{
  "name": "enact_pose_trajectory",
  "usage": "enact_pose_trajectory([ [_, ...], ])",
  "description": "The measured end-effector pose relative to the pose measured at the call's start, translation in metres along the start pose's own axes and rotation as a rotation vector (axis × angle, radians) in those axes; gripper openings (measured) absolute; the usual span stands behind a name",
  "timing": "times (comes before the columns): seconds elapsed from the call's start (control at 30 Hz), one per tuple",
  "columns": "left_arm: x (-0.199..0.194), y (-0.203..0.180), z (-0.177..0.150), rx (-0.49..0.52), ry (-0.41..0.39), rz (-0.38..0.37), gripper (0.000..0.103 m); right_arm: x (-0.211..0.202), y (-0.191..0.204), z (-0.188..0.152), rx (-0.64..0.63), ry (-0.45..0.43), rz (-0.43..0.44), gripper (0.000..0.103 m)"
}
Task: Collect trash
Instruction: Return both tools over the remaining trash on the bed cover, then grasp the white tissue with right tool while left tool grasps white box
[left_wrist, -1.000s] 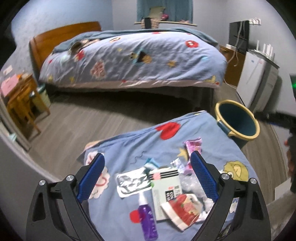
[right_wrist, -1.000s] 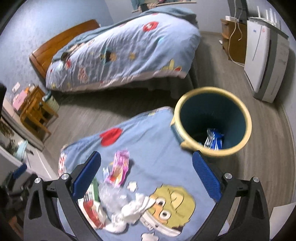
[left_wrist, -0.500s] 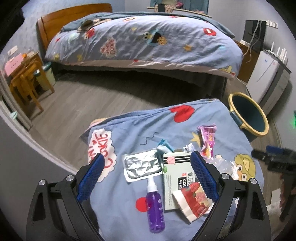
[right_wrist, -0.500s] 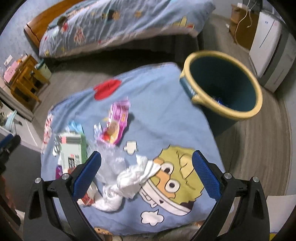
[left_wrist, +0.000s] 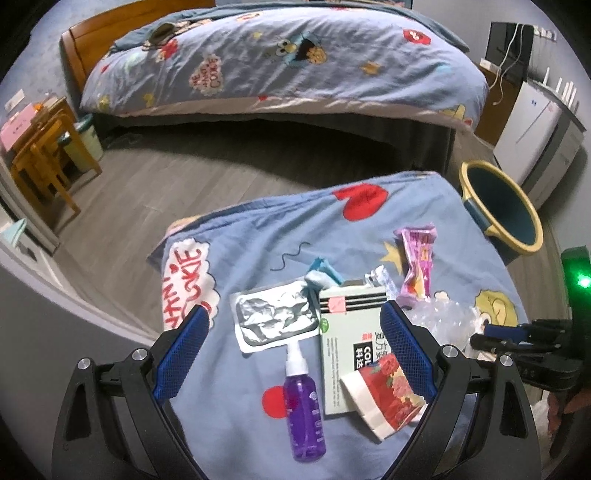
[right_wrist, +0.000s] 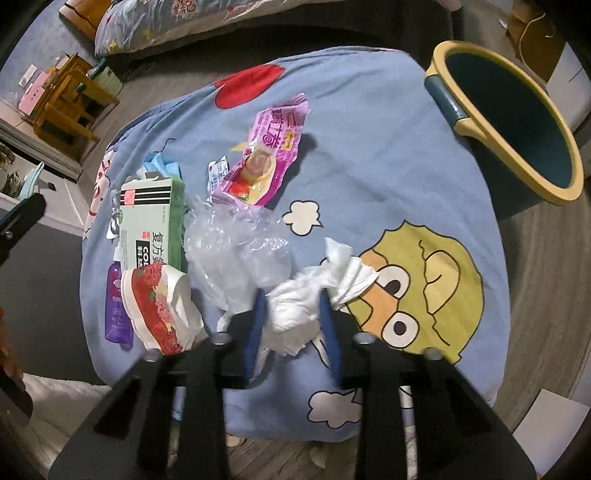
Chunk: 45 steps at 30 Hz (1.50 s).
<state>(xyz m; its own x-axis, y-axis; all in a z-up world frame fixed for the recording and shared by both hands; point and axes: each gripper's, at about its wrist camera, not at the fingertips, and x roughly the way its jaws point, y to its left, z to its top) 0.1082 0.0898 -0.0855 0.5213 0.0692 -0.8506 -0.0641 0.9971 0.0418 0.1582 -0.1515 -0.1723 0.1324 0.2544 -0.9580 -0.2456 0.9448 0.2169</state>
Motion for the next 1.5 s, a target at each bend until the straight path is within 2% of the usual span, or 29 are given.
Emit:
enact_pose_trajectory([
  [0.03,0.003,-0.002,-0.001,0.005,0.005,0.004,0.093,0.001,0.000,0.000,-0.001,0.005,0.002,0.019],
  [0.07,0.005,-0.003,-0.001,0.010,0.011,0.007,0.093,0.002,0.000,0.000,-0.006,0.009,0.000,0.015],
  [0.2,0.021,-0.015,-0.007,0.035,0.054,0.021,0.093,-0.005,-0.002,0.003,0.000,-0.011,0.009,0.014],
  [0.47,0.055,-0.053,-0.018,0.099,0.102,0.019,0.093,-0.044,-0.020,0.018,0.058,-0.146,0.034,0.014],
  [0.93,0.101,-0.061,-0.021,0.063,0.185,0.011,0.093,-0.059,-0.020,0.034,0.048,-0.212,0.084,0.014],
  [1.1,0.103,-0.067,-0.020,0.091,0.175,0.026,0.090,-0.059,-0.016,0.036,0.034,-0.218,0.087,0.014],
  [1.17,0.104,-0.068,-0.019,0.093,0.176,0.016,0.083,-0.060,-0.016,0.036,0.029,-0.221,0.086,0.014],
  [1.2,0.104,-0.069,-0.020,0.093,0.180,0.013,0.074,-0.060,-0.015,0.036,0.027,-0.222,0.084,0.014],
  [1.37,0.096,-0.069,-0.016,0.091,0.166,0.006,0.073,-0.061,-0.015,0.036,0.017,-0.228,0.071,0.014],
  [1.5,0.075,-0.062,-0.007,0.067,0.089,0.014,0.072,-0.062,-0.018,0.037,0.023,-0.238,0.067,0.014],
])
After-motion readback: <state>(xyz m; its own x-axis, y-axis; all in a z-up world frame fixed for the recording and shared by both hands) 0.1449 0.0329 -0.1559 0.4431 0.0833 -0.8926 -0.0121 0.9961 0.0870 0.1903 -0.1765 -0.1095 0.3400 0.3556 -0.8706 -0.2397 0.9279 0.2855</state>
